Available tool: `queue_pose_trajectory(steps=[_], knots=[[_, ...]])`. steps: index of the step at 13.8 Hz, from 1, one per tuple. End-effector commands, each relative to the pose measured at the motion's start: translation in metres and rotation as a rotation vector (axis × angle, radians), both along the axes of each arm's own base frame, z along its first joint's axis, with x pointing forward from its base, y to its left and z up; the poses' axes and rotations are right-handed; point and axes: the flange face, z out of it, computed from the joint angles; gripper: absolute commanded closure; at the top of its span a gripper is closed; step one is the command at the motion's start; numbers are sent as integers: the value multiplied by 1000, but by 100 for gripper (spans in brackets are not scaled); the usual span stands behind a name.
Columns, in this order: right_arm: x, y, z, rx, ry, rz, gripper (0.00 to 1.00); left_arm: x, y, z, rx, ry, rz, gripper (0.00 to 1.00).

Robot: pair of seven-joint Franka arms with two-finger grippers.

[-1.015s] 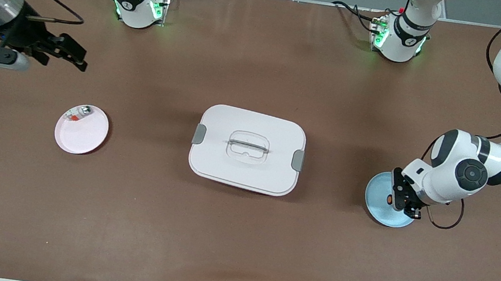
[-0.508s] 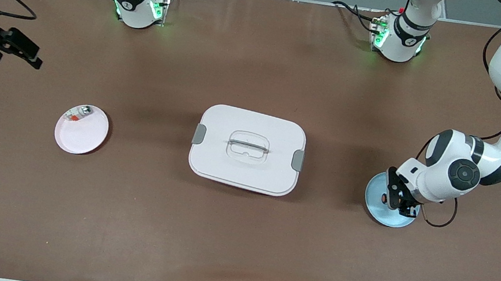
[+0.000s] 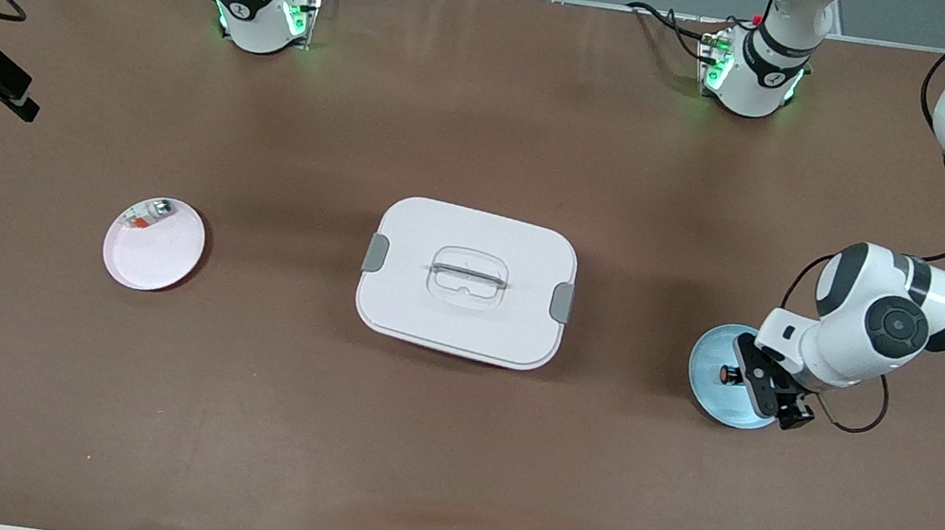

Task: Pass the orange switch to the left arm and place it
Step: 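Open the left gripper to release the switch on the plate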

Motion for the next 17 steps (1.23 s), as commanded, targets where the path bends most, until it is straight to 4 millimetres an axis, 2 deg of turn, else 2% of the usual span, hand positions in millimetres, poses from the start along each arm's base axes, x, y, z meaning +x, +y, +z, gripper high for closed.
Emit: queue_pose_trajectory(steps=[1,4,9,11,14,17], knots=[[6,-5,-10,-20,26,9,0,4,4,47,-18,9,168,0],[10,-8,-19,-33,40,17,0,7,3,104,-32,27,364,0],[14,-8,-33,-32,71,14,0,17,22,189,-95,77,620,0],[16,-6,-36,-32,74,20,0,4,27,221,-74,64,773,0],[19,-5,-37,-31,76,16,0,-13,18,261,-80,46,990,0],[19,-8,-36,-32,74,11,0,-26,10,287,-75,28,1165,0]])
